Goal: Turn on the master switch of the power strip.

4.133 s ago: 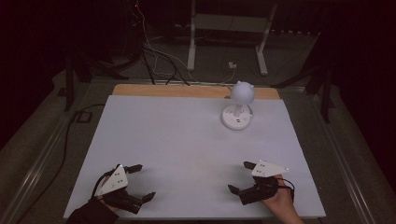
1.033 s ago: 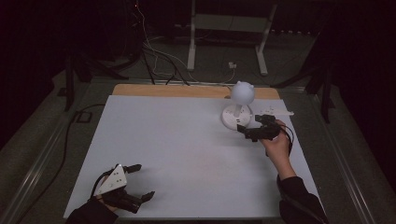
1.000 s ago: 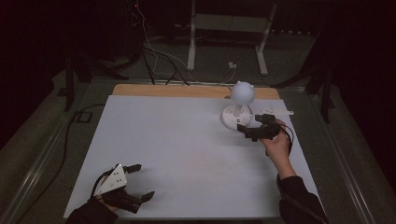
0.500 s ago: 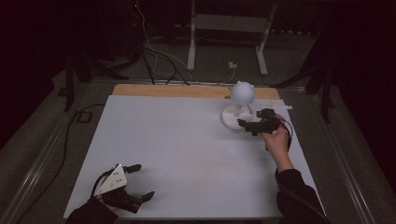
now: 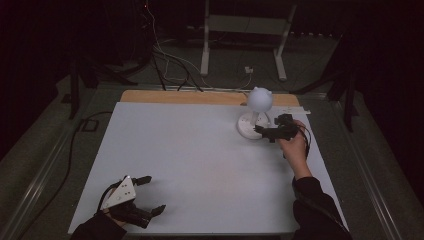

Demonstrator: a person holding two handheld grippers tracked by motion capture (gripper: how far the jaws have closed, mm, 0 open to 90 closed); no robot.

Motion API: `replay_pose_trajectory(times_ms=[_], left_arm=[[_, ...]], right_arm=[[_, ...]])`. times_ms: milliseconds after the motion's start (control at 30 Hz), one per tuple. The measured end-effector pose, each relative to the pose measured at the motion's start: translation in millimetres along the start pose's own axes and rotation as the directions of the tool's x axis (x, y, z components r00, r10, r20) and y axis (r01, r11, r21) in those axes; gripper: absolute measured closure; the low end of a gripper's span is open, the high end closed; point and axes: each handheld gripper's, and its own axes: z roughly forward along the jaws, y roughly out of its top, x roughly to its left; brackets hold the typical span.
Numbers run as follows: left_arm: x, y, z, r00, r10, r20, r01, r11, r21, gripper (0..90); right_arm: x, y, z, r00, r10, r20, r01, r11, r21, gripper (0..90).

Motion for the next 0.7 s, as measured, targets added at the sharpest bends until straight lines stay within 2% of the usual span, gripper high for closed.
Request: replay_pose_trajectory(times_ms=[33,100,233,267,400,467,500,600,700], left_arm=[[0.0,-0.1,0.0,1.0,0.001,0.0,-0.001,1.0,0.001,0.2],[0.1,-0.2,0.1,1.0,0.002,0.0,-0.002,1.0,0.003,0.2],[-0.1,-0.2,0.1,1.0,0.004,0.001,-0.004,1.0,0.004,0.2],[0.0,-0.3,0.2,1.0,0.005,0.001,-0.005,1.0,0.005,0.2],[0.1,-0.5,0.4,1.0,0.004,0.002,-0.004,1.0,0.006,0.2],[0.2,-0.4,0.4,1.0,0.005,0.002,-0.005,1.0,0.006,0.2],[0.2,-0.4,0.5,1.0,0.005,0.001,-0.005,1.0,0.007,0.2],[0.4,-0.5,0.4,1.0,0.003,0.0,-0.003,1.0,0.006,0.2],[0.3,-0.6,0.5,1.0,0.004,0.0,-0.004,1.0,0.006,0.2]], right_arm=[[0.1,1.0,-0.1,0.9996,-0.025,0.009,0.025,1.0,-0.004,0.0],[2.5,1.6,-0.9,0.9933,-0.09,0.072,0.092,0.995,-0.023,0.0],[-0.6,3.9,-0.4,0.9935,-0.107,0.039,0.108,0.994,-0.031,0.0],[-0.9,4.1,-0.5,0.992,-0.115,0.052,0.117,0.993,-0.034,0.0],[-2.8,5.3,1.3,0.9877,-0.153,0.032,0.154,0.988,-0.027,0.0],[-2.9,5.8,2.1,0.9829,-0.179,0.044,0.18,0.983,-0.026,0.2],[-3.2,6.1,2.1,0.9827,-0.182,0.036,0.183,0.983,-0.028,3.6],[-5.6,7.5,5.0,0.9838,-0.179,-0.011,0.179,0.984,-0.003,4.6],[-5.7,7.0,7.8,0.9818,-0.19,-0.008,0.19,0.982,0.01,5.6]])
